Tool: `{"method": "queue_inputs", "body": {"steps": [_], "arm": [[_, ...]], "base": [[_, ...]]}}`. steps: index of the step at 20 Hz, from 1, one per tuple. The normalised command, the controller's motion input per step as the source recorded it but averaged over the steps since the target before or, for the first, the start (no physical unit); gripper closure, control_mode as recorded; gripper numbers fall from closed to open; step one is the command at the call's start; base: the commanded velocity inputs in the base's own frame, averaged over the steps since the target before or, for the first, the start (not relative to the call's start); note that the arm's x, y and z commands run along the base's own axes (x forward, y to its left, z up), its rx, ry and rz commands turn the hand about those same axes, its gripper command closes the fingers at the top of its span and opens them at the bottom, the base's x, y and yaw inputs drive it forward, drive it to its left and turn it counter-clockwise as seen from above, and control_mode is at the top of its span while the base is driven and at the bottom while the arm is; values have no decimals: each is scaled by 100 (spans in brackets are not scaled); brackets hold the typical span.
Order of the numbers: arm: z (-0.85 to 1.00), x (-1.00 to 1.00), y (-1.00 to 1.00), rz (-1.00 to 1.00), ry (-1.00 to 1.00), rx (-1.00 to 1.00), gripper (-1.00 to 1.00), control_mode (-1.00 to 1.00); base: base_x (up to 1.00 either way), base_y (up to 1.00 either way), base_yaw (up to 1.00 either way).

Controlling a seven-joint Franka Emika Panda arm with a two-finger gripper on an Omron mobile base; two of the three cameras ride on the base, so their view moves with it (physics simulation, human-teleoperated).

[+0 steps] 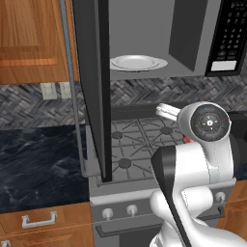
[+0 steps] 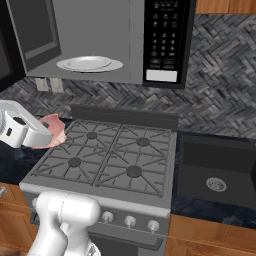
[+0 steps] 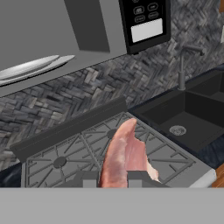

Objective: Transport the steak from the fridge to the microwave and turn on the microwave.

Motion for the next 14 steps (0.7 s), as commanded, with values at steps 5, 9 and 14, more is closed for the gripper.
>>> {"method": "queue_inputs", "body": {"steps": [5, 9, 14], "arm": [[0, -2, 0, 0, -1, 0, 100, -100], [0, -3, 0, 0, -1, 0, 100, -100], [2, -6, -1, 0, -2, 0, 100, -100]], "base": [[0, 0, 0], [0, 0, 0], [0, 0, 0]]}}
